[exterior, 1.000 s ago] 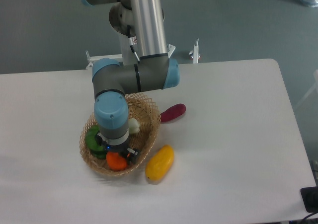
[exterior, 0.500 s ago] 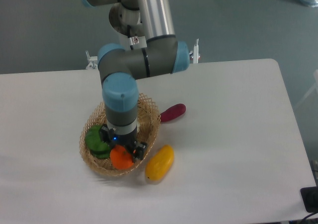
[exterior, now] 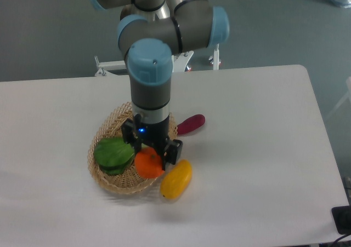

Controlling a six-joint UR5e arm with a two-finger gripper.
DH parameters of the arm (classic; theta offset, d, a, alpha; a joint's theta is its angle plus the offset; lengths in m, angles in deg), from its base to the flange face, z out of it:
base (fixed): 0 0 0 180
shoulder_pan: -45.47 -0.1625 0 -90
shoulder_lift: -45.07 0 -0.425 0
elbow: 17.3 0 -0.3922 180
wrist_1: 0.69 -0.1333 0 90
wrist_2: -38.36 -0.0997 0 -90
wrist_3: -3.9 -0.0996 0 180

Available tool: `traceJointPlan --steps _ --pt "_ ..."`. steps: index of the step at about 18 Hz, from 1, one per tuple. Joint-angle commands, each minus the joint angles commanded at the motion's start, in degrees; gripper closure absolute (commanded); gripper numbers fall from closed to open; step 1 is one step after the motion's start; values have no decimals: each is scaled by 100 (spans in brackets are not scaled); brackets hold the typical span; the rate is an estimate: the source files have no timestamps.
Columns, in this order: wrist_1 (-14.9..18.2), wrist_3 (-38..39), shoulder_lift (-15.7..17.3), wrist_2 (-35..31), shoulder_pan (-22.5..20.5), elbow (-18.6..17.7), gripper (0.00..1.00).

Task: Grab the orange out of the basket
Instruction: 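Lift the gripped orange up and out of the basket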

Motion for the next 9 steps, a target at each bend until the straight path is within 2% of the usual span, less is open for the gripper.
traceJointPlan --steps 1,3,9 --pt "246 -281 0 0 -157 167 29" --pt "467 -720 113 0 -421 300 29" --pt "661 -2039 202 44 -1081 309 29"
